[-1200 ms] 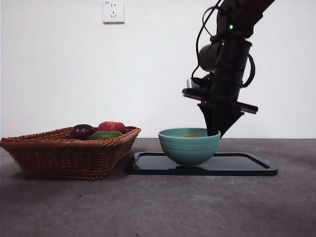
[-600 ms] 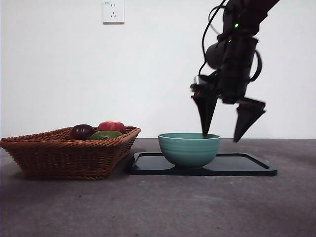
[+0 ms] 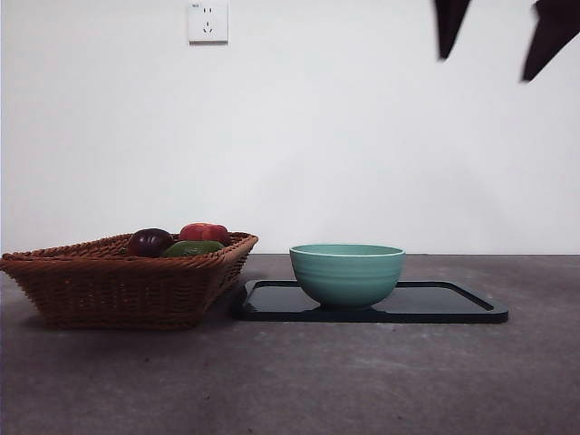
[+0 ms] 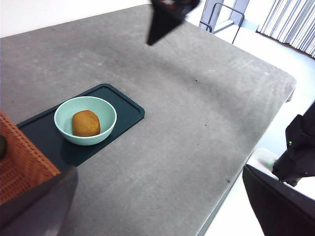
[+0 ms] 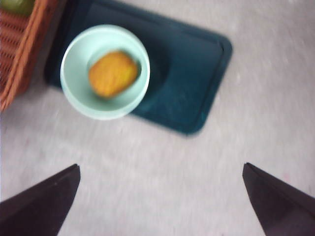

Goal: Pick up the wifruite, put it on the bowl, pick up the plate, put it on desk

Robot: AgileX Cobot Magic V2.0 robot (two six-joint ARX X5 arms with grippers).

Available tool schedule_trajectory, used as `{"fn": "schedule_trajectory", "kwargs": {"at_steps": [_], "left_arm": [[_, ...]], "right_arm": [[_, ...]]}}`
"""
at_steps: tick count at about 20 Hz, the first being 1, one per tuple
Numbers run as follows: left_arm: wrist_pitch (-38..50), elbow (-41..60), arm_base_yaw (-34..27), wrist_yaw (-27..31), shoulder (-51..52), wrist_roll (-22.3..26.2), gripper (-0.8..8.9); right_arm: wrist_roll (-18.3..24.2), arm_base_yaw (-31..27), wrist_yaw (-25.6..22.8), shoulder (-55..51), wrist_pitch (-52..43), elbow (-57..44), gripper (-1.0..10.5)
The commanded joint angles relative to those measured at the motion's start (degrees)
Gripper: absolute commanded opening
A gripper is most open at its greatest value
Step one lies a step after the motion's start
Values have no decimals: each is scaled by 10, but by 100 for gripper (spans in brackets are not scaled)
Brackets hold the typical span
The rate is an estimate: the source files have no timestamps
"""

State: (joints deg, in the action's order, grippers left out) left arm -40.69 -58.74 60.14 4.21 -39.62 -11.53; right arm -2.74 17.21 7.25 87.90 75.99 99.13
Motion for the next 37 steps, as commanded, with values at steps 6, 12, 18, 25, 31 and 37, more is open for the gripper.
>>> {"fn": "schedule_trajectory", "kwargs": {"at_steps": [6,12,18,25,31,37], "left_arm": [[15,-51,-7,1,-104,-12,562],[-26,-144,-41,0,-221,-11,562],[-75,-224,-87,-41,-348,6,562],[-102,-345,-139,-71,-529,27,561],[-185,-527,-164,-71,-723,51,559],[-205,-666,-175,-70,-872,63,557]], "right_arm": [[7,26,9,-268,-75,-245,549],[4,45,50,-466,-101,-395,549],[1,45,52,-613,-103,-440,548],[-30,45,64,-667,-93,-440,548],[-40,45,69,-667,-90,-440,548],[-40,45,69,-667,-91,-440,548]]}}
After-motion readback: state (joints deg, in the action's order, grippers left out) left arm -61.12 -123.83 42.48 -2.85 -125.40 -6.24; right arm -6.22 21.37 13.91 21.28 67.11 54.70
